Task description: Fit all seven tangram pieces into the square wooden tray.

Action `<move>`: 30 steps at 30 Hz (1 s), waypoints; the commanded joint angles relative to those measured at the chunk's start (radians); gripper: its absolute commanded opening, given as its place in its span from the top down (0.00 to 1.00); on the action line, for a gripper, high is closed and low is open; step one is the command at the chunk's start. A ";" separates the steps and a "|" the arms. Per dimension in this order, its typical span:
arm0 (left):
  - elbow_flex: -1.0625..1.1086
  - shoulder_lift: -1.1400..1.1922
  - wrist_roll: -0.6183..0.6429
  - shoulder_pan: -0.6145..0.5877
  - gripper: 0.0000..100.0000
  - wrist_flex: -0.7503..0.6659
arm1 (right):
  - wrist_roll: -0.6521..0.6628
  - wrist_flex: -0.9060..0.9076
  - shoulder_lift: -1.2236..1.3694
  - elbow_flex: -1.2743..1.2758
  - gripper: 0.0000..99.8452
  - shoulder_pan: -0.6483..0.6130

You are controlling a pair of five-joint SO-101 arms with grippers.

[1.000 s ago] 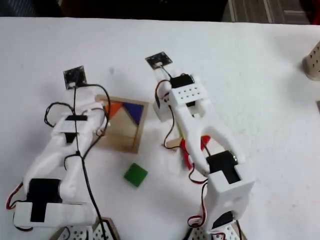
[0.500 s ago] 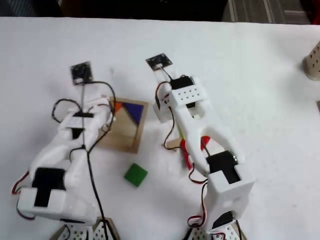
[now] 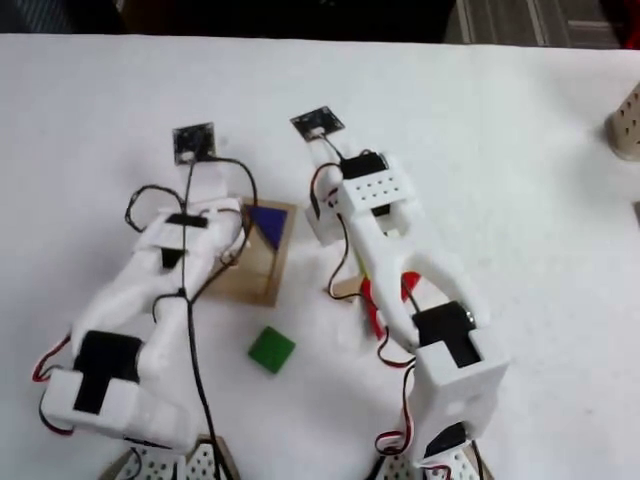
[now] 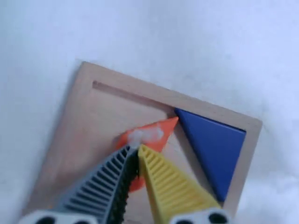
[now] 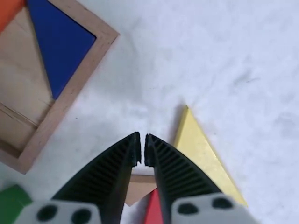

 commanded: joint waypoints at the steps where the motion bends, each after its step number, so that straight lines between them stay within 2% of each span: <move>1: 0.084 -0.105 0.005 0.045 0.98 0.021 | -0.009 -0.016 -0.064 -0.014 0.98 0.002; 6: 0.126 -0.182 0.005 0.047 0.98 0.012 | -0.009 -0.016 -0.064 -0.014 0.98 0.002; 12: 0.133 -0.209 0.005 0.005 0.98 -0.213 | -0.009 -0.016 -0.064 -0.014 0.98 0.002; 15: 0.127 -0.159 0.003 0.031 0.98 -0.285 | -0.009 -0.016 -0.065 -0.014 0.98 0.002; 17: 0.133 -0.139 -0.041 0.090 0.98 -0.284 | -0.009 -0.016 -0.065 -0.014 0.98 0.002; 20: 0.170 -0.134 -0.235 0.174 0.98 -0.272 | -0.009 -0.016 -0.065 -0.014 0.98 0.004; 22: 0.184 -0.134 -0.308 0.194 0.98 -0.270 | -0.009 -0.016 -0.065 -0.014 0.98 0.005; 26: 0.172 -0.125 -0.259 0.163 0.98 -0.269 | -0.009 -0.015 -0.067 -0.014 0.98 0.005; 30: 0.126 -0.113 -0.247 0.131 0.98 -0.199 | -0.009 -0.015 -0.067 -0.014 0.98 0.004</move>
